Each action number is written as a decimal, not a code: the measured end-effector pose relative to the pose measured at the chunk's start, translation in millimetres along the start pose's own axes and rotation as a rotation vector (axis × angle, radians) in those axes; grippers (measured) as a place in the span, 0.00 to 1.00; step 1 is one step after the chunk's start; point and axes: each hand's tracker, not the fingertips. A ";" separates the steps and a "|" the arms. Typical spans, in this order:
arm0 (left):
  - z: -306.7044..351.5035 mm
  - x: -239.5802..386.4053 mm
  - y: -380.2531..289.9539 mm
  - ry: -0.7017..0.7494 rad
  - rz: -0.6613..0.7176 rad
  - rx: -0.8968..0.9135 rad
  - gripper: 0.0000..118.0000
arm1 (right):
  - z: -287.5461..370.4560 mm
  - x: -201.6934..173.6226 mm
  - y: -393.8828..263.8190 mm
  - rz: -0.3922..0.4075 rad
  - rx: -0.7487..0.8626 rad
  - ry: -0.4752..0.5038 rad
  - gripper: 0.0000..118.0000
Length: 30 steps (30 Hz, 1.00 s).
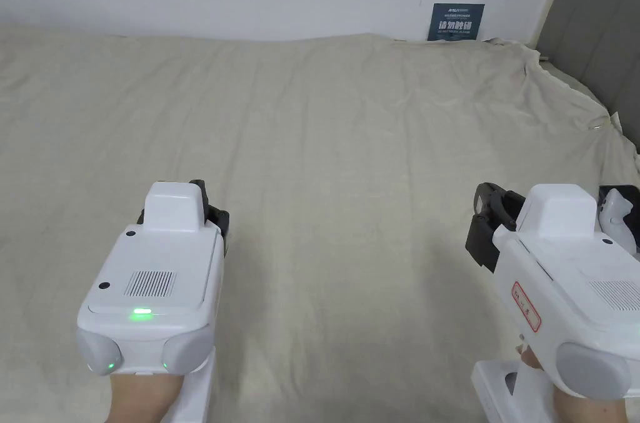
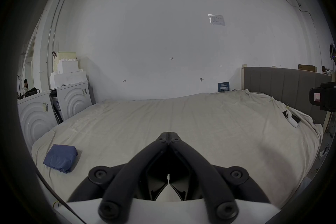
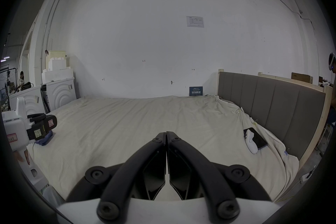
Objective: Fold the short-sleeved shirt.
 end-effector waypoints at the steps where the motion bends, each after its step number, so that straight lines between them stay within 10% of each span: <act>1: 0.1 0.2 -0.2 -0.001 0.000 0.000 0.00 | 0.0 0.1 0.0 0.001 0.001 0.000 0.00; 27: 2.5 3.5 -0.5 -0.021 0.018 -0.004 0.00 | 0.6 -1.5 2.1 0.001 0.000 0.007 0.00; 30: 3.1 0.0 2.7 -0.083 0.096 -0.045 0.34 | -0.5 -1.8 5.3 -0.044 -0.048 0.046 0.11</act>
